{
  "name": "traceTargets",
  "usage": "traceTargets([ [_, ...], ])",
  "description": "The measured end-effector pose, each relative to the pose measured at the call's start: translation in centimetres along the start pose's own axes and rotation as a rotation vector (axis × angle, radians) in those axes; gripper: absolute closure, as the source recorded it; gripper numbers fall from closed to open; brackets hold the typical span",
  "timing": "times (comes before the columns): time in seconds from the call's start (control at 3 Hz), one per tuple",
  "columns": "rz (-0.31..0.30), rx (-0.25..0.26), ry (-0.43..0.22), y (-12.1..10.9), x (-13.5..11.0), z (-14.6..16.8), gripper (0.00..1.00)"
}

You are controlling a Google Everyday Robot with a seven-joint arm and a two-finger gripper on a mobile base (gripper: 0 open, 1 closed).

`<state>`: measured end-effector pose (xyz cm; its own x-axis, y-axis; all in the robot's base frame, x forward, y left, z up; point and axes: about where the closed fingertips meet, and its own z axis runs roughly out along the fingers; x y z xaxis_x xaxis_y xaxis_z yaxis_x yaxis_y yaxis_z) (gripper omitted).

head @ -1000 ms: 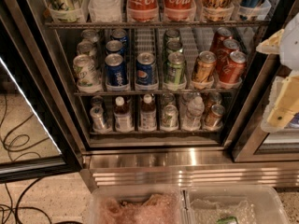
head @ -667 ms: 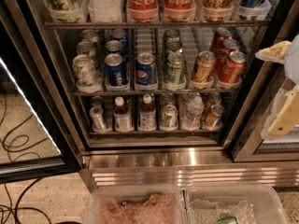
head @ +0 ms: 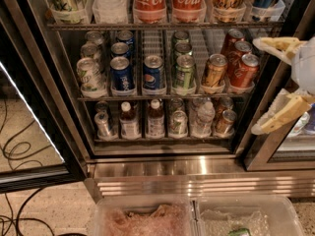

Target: Pick pepsi can from middle shelf of fridge

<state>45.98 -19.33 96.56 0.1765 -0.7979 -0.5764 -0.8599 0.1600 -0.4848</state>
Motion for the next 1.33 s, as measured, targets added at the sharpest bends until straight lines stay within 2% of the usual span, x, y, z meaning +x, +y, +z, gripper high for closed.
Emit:
traceTargets([
  [0.33,-0.055,0.003,-0.073,0.0,-2.3,0.1,0.00],
  [0.67,-0.053,-0.017,-0.070,0.2,-2.6,0.6,0.00],
  [1.0,-0.049,-0.056,-0.098,0.8,-3.8,2.8,0.00],
  [1.33,-0.028,-0.056,-0.125,1.2,-4.9,5.3,0.00],
])
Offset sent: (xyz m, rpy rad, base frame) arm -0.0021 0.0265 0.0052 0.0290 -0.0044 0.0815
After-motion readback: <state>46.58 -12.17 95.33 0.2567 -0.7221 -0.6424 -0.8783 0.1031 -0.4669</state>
